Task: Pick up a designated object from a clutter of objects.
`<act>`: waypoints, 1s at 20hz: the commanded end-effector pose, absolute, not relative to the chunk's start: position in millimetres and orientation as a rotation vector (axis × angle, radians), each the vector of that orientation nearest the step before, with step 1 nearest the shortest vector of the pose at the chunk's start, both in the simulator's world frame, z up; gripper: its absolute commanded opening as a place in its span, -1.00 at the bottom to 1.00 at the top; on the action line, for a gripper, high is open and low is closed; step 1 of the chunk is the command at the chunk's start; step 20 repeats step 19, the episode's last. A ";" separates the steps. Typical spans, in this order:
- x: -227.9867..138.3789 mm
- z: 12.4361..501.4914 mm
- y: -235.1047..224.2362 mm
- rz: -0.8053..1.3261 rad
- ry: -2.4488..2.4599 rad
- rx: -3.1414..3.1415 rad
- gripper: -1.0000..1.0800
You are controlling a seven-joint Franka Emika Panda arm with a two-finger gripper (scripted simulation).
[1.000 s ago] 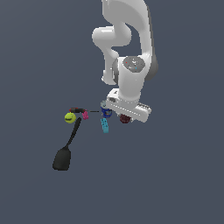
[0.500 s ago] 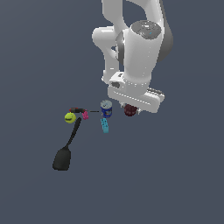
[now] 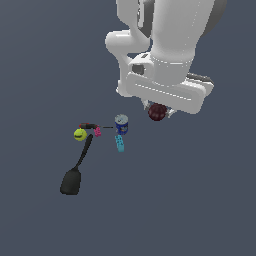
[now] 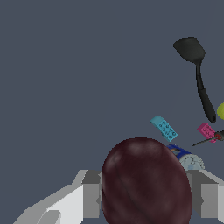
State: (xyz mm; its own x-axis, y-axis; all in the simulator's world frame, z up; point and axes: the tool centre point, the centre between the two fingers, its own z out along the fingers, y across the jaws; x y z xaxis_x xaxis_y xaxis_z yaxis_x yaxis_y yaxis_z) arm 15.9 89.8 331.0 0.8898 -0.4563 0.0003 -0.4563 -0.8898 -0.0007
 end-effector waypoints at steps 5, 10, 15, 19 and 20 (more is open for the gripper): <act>29.5 377.5 95.4 0.000 0.738 -3.053 -1.00; 36.5 398.3 97.9 0.000 0.739 -3.053 -1.00; 40.5 408.8 99.4 0.000 0.739 -3.053 -1.00; 41.6 411.2 99.7 0.000 0.739 -3.053 -1.00; 41.6 411.2 99.7 0.000 0.739 -3.053 -1.00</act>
